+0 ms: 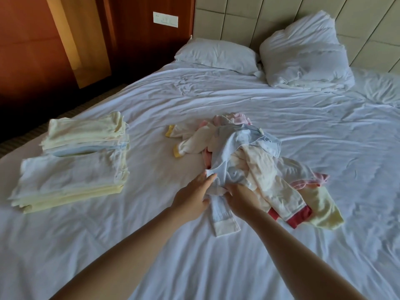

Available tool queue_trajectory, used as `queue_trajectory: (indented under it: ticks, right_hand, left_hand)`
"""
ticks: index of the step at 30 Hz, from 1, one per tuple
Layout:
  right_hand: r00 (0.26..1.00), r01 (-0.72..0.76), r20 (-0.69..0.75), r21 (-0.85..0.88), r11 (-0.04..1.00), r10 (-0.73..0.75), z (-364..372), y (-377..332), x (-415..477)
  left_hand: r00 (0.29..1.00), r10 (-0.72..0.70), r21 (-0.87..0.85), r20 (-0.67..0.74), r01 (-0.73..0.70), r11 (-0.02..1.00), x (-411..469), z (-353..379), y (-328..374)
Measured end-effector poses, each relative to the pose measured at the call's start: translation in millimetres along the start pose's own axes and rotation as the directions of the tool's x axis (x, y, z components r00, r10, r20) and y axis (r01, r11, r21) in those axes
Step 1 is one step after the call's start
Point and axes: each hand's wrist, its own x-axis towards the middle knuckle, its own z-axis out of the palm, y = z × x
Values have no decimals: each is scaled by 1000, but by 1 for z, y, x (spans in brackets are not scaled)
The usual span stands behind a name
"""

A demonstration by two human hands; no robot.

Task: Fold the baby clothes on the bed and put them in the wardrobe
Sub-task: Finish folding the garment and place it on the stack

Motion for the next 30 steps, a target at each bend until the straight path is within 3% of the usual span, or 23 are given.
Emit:
queue_trajectory:
  ticks: [3,6,11,16,21,25,28,30]
  right_hand:
    - [997,80,-5,254,964,-81,-14,-1,-14]
    - [997,70,2,432,899,-78,-36,-6,-35]
    - [999,34,-10,725,688,-39,-86,-10,-79]
    - [988,154,-138,773,615,-74,-147,-33,-128]
    - [950,294,-301,770,566,-84,-197,-45,-179]
    - [927,335,-372,758,559,-51,-218,-51,-218]
    - [931,347,-362,847,403,-41,-235,-58,-246]
    - [926,361,-376,884,297,-4,-251,-67,-263]
  left_hand:
    - [994,74,37,-85,-71,997,0,1,7]
    - [989,100,13,-109,-100,995,-8,-4,24]
    - [967,86,-145,-240,-124,982,-37,-29,72]
    - [916,43,-251,-399,-154,956,-61,-71,128]
    - [809,152,-316,-568,-385,867,-98,-117,182]
    - [707,97,-385,-700,-489,783,-127,-153,225]
    - [667,66,-432,-742,-552,714,-147,-174,250]
    - [628,66,-395,-776,-564,725,-158,-183,262]
